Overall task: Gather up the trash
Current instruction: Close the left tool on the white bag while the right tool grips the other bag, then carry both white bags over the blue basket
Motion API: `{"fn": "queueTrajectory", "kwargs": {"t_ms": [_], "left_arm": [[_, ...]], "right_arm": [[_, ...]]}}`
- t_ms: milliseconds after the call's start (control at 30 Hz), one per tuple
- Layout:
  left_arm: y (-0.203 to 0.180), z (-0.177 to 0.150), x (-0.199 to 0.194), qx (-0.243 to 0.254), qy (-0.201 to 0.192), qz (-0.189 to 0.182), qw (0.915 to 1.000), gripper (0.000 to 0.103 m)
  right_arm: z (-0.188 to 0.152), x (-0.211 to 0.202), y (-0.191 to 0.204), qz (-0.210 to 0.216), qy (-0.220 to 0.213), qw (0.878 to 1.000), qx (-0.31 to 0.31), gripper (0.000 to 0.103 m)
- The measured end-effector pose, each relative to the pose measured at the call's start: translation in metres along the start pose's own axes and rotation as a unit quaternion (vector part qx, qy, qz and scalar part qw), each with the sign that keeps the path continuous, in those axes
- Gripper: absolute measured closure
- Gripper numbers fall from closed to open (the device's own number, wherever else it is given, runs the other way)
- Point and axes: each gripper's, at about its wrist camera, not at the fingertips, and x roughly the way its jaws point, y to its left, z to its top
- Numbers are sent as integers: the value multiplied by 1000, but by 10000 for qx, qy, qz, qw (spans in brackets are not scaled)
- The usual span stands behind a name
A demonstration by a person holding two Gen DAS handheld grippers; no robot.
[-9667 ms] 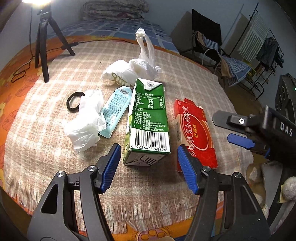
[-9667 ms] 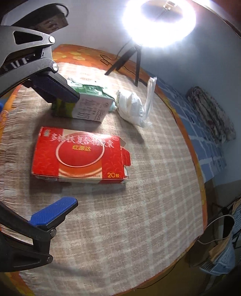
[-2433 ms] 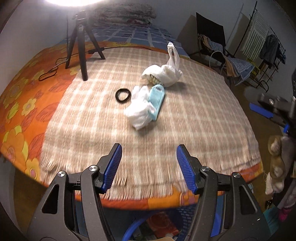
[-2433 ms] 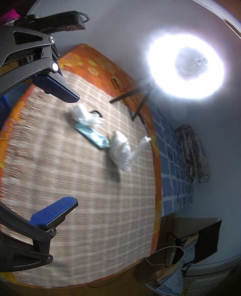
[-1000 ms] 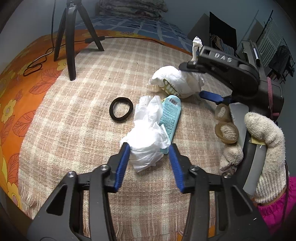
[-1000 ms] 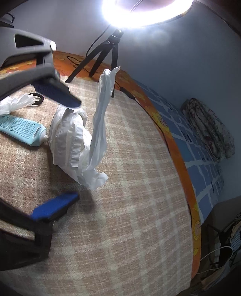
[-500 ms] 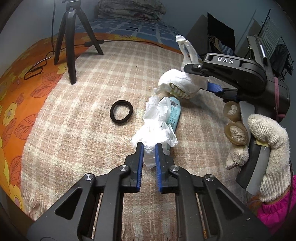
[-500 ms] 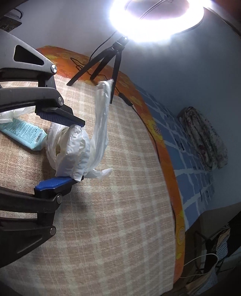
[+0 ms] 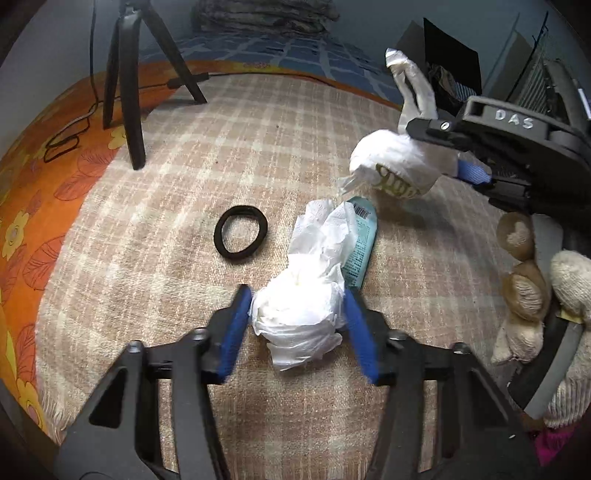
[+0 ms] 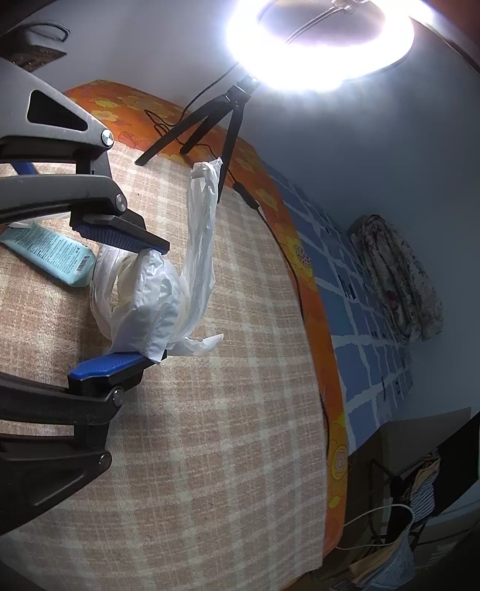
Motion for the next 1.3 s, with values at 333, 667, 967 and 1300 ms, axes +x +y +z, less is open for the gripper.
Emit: {"fn": "queueTrajectory", "kwargs": {"t_ms": [333, 667, 967, 1300], "left_arm": [[3, -1, -29, -31, -221, -45, 9997, 68], [-17, -13, -78, 329, -653, 34, 9973, 68], [-26, -28, -118, 495, -961, -56, 9941, 68], [-30, -54, -151, 737, -1097, -158, 9911, 68]], "right_arm": [[4, -33, 9, -100, -246, 9993, -262, 54], [-8, -82, 21, -200, -425, 9970, -620, 55], [-27, -123, 31, -234, -508, 9940, -942, 55], [-65, -166, 37, -253, -552, 9906, -1229, 55]]}}
